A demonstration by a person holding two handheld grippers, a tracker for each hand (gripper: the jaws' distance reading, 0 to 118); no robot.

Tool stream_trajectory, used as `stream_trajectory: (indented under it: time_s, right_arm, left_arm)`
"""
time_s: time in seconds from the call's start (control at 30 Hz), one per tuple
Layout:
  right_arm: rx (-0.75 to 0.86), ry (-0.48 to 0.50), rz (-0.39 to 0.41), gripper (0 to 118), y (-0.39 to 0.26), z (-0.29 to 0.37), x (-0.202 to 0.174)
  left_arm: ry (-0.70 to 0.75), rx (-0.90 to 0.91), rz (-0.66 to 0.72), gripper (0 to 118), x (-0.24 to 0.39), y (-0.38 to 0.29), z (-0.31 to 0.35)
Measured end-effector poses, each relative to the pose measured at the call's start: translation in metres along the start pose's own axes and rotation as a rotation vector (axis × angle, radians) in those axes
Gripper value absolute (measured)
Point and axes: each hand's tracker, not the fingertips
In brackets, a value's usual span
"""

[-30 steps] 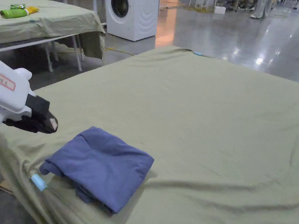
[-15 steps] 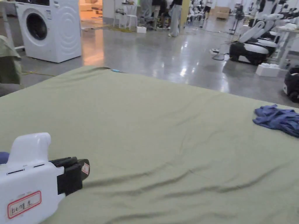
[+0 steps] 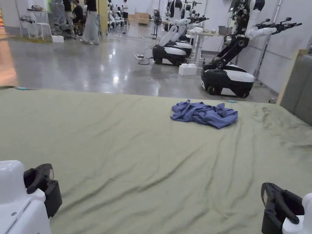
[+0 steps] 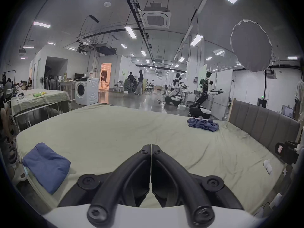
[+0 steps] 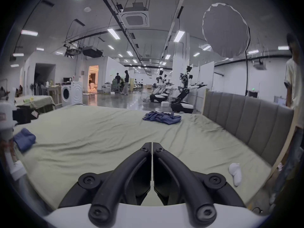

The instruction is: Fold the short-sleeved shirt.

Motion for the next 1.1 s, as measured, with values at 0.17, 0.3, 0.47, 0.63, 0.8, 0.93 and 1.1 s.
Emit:
stream_trajectory:
  time_s: [0.17, 0.3, 0.47, 0.63, 0.8, 0.93, 1.1]
  right_arm:
    - [0.015, 0.021, -0.027, 3, -0.008, 0.001, -0.008]
    - [0.034, 0.008, -0.015, 5, -0.006, -0.003, -0.017]
    - [0.072, -0.028, 0.036, 118, -0.001, -0.003, -0.026]
    - [0.103, -0.014, 0.006, 118, 0.022, -0.001, -0.023]
    - [0.100, -0.007, 0.012, 118, 0.010, -0.003, -0.021]
    - [0.100, -0.013, 0.001, 118, 0.012, -0.005, -0.020]
    - [0.081, -0.018, -0.002, 118, 0.012, -0.007, -0.020]
  left_arm:
    - [0.010, 0.046, -0.127, 0, -0.001, -0.001, 0.016]
    - [-0.002, 0.043, -0.112, 1, -0.005, 0.006, 0.021]
    - [-0.093, -0.052, -0.031, 118, -0.018, 0.017, 0.013]
    - [-0.134, -0.117, 0.033, 118, -0.018, 0.009, 0.008]
    - [-0.094, -0.064, -0.049, 118, -0.018, 0.023, 0.017]
    - [-0.143, -0.060, -0.011, 118, -0.017, 0.032, 0.030]
    - [-0.058, -0.055, -0.138, 118, -0.008, 0.038, 0.036]
